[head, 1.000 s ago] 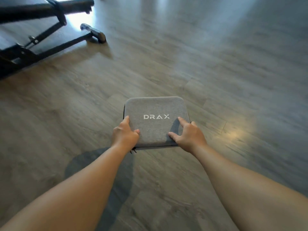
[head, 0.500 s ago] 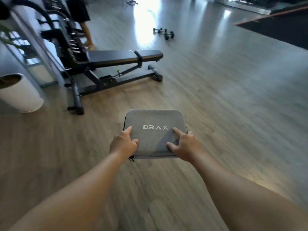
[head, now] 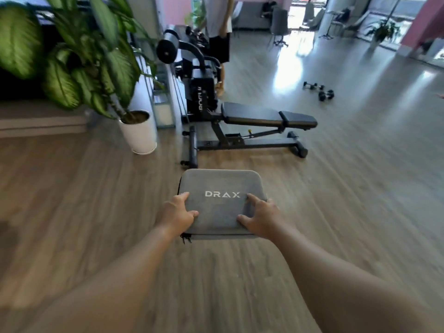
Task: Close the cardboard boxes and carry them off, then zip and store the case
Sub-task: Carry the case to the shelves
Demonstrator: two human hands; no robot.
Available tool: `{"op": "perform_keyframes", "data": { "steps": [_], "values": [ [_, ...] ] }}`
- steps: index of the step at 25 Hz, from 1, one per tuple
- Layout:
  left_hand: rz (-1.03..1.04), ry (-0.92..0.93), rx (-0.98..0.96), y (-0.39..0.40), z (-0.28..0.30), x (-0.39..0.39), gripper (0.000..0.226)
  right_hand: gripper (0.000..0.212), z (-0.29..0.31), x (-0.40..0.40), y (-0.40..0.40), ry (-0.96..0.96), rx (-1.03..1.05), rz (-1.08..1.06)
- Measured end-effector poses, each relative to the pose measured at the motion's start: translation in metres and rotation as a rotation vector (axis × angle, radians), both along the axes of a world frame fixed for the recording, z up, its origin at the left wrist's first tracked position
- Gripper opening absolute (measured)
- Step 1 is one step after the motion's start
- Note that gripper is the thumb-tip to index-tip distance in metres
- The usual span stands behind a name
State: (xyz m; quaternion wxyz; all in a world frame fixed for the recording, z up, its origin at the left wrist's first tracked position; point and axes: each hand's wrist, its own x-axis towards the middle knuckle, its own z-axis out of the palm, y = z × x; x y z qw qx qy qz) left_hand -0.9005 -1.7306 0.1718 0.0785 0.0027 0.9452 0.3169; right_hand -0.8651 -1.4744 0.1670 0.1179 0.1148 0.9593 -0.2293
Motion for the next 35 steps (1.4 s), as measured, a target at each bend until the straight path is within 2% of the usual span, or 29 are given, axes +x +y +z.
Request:
{"op": "perform_keyframes", "data": {
  "steps": [5, 9, 15, 19, 22, 25, 32, 35],
  "values": [
    [0.130, 0.017, -0.026, -0.119, 0.021, -0.050, 0.074, 0.074, 0.022, -0.086, -0.118, 0.045, 0.042, 0.139],
    [0.228, 0.029, -0.024, -0.182, 0.028, -0.098, 0.074, 0.073, 0.030, -0.154, -0.182, 0.076, 0.060, 0.243],
    [0.376, 0.022, -0.025, -0.269, 0.022, -0.206, 0.072, 0.077, 0.027, -0.301, -0.273, 0.091, 0.023, 0.412],
    [0.517, 0.014, 0.036, -0.337, 0.039, -0.278, 0.069, 0.070, 0.031, -0.399, -0.351, 0.070, 0.005, 0.536],
    [0.615, 0.050, 0.025, -0.401, 0.049, -0.321, 0.065, 0.075, 0.040, -0.466, -0.425, 0.076, -0.001, 0.644],
    [0.670, 0.011, -0.065, -0.470, 0.052, -0.351, 0.055, 0.069, 0.042, -0.518, -0.503, 0.105, -0.014, 0.739],
    [0.764, -0.018, -0.074, -0.671, 0.045, -0.432, 0.070, 0.068, 0.032, -0.618, -0.719, 0.080, -0.094, 0.836],
    [0.791, -0.049, -0.075, -0.756, 0.047, -0.472, 0.072, 0.062, 0.035, -0.657, -0.806, 0.083, -0.048, 0.832]
  ]
}}
